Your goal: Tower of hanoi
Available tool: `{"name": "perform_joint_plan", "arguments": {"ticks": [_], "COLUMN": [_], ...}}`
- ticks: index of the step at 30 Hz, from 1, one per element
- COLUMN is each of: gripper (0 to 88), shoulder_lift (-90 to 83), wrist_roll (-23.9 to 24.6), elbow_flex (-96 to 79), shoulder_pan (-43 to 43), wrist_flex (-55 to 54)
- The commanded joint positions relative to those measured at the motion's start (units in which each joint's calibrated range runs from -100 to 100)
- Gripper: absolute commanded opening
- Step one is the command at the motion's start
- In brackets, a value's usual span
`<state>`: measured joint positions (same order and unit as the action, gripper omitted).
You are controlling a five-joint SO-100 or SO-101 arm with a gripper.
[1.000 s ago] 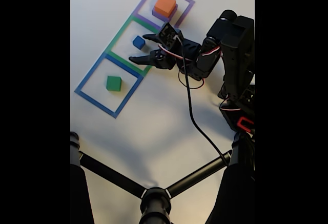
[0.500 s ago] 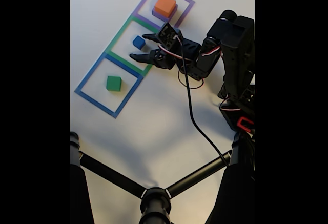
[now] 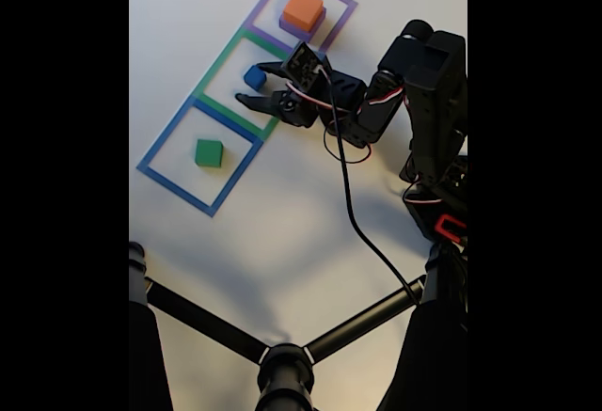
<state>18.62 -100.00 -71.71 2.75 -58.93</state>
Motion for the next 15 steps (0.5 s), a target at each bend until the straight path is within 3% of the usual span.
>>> {"name": "perform_joint_plan", "arguments": {"ticks": [1,15], "gripper": [14.1,6.0], "shoulder_lift": [-1.2,-1.2], "wrist_roll": [0.0,0.0], "elbow_flex": [0.7,0.4], "shoulder_pan": [-0.1,-0.6], "wrist_flex": [0.3,0.4]}}
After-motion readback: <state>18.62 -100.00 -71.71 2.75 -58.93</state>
